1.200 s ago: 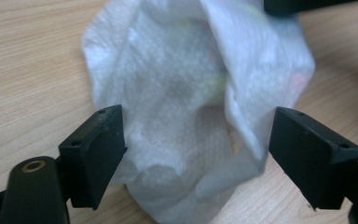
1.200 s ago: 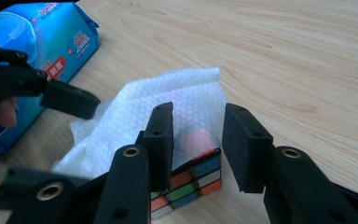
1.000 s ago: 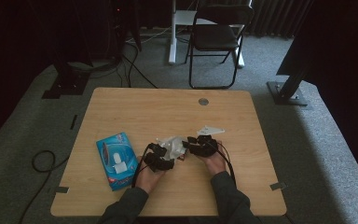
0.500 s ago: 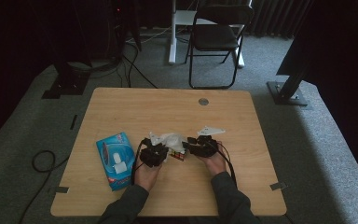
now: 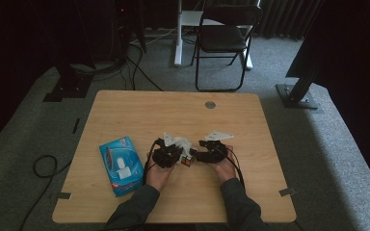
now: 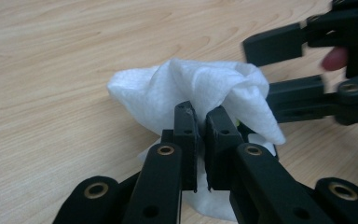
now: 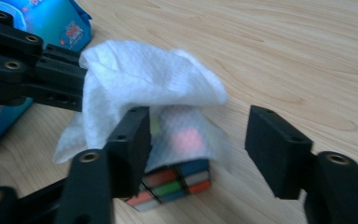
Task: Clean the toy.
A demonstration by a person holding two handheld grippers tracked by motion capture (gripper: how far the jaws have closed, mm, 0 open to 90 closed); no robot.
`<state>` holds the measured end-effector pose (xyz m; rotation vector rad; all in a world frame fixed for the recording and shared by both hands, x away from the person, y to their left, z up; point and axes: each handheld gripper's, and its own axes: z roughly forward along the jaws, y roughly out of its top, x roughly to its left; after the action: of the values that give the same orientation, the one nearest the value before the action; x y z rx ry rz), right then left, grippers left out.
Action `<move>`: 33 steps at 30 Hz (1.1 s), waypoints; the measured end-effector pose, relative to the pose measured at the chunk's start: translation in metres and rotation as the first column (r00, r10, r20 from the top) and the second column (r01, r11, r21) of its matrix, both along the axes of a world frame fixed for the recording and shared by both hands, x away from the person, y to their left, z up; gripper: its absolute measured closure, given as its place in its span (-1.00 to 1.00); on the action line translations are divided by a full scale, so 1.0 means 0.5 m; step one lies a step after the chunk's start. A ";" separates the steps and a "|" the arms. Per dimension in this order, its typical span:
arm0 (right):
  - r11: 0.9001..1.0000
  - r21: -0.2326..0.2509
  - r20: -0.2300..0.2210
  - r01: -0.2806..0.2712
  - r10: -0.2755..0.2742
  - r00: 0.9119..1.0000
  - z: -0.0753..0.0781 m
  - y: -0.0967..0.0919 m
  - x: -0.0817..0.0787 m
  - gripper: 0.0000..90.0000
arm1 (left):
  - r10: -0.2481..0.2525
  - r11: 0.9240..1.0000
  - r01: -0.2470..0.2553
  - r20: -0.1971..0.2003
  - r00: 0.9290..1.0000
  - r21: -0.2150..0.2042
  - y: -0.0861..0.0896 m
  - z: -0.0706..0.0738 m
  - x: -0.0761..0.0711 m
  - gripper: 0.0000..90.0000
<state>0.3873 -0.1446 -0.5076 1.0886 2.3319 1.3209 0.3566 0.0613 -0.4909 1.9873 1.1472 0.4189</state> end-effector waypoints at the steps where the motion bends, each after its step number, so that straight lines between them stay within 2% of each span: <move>1: 1.000 -0.004 0.002 0.002 -0.002 1.000 0.000 -0.004 -0.002 -0.20 | -0.002 1.000 0.002 0.000 1.000 0.001 0.001 0.000 0.001 0.89; 5: 1.000 -0.004 0.006 -0.004 0.004 1.000 -0.001 -0.021 -0.013 -0.32 | -0.009 1.000 0.009 0.003 1.000 0.021 -0.002 0.001 0.001 0.89; 9: 0.999 0.001 0.000 -0.034 0.034 0.999 0.001 -0.027 -0.020 -0.39 | -0.011 1.000 0.011 0.002 1.000 0.025 -0.003 0.001 0.002 0.89; 13: 0.996 0.007 -0.017 -0.088 0.088 0.996 -0.001 -0.018 -0.024 -0.42 | -0.017 0.999 0.017 -0.001 1.000 0.029 -0.003 0.002 0.004 0.89; 16: 0.994 -0.009 -0.023 -0.113 0.112 0.993 -0.009 -0.006 -0.025 -0.51 | -0.021 0.999 0.021 -0.003 1.000 0.033 -0.003 0.003 0.005 0.89; 20: 0.993 -0.044 -0.034 -0.109 0.108 0.994 -0.023 0.009 -0.022 -0.60 | -0.024 0.999 0.024 -0.002 1.000 0.037 -0.003 0.003 0.006 0.88; 25: 0.993 -0.049 -0.046 -0.104 0.101 0.994 -0.041 0.021 -0.019 -0.65 | -0.027 0.999 0.027 -0.004 1.000 0.034 -0.002 0.003 0.006 0.88; 31: 0.996 -0.054 -0.068 -0.078 0.074 0.995 -0.056 0.014 -0.021 -0.60 | -0.026 0.999 0.026 -0.003 1.000 0.036 -0.002 0.003 0.006 0.88; 33: 0.994 -0.059 -0.077 -0.087 0.082 0.994 -0.061 0.013 -0.021 -0.55 | -0.026 0.999 0.027 -0.006 1.000 0.038 -0.003 0.004 0.006 0.88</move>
<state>0.3769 -0.1383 -0.5379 1.0480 2.4813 1.2475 0.3599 0.0599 -0.4888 2.0356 1.1228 0.4245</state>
